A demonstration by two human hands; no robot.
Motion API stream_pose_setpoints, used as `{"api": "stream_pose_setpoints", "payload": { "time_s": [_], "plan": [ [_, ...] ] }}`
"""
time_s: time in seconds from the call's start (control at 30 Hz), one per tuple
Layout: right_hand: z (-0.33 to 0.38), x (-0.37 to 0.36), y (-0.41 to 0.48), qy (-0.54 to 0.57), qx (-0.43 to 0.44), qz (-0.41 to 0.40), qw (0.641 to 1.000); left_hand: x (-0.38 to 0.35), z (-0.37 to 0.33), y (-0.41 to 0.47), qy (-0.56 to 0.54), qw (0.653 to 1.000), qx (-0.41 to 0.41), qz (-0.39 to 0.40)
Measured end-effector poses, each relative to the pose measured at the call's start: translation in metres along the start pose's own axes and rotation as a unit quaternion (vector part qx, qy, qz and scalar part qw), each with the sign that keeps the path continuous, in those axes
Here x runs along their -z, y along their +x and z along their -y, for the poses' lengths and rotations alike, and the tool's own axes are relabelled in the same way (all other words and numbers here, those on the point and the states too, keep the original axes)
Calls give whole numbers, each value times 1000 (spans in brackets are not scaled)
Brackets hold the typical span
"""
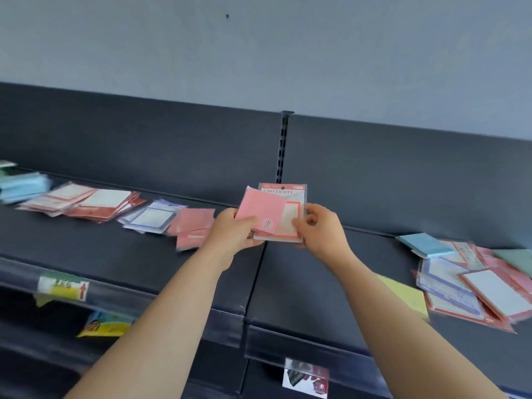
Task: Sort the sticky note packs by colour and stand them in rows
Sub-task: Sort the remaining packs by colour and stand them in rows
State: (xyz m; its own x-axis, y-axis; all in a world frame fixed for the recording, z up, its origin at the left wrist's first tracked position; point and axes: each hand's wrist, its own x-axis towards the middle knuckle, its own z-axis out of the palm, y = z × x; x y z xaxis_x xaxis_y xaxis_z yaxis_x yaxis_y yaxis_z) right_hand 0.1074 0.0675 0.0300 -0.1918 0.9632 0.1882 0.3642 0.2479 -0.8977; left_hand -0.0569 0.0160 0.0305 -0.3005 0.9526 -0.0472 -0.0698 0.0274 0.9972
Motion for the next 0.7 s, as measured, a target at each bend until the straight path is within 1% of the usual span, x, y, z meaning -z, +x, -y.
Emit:
{"api": "stream_pose_setpoints", "payload": {
  "time_s": [0.17, 0.23, 0.3, 0.47, 0.7],
  "plan": [
    [43, -71, 1, 47, 11, 27, 998, 87, -14, 0, 17, 997, -3, -73],
    [59, -100, 1, 69, 9, 33, 997, 122, -21, 0, 2, 996, -7, -91],
    [73, -127, 2, 80, 7, 35, 996, 158, -27, 1, 15, 994, -8, -109],
    [98, -187, 3, 66, 11, 30, 997, 231, -35, 4, 25, 991, -4, -132],
    [112, -248, 15, 34, -3, 48, 998, 288, -29, 16, 18, 990, 23, -139]
  ]
}}
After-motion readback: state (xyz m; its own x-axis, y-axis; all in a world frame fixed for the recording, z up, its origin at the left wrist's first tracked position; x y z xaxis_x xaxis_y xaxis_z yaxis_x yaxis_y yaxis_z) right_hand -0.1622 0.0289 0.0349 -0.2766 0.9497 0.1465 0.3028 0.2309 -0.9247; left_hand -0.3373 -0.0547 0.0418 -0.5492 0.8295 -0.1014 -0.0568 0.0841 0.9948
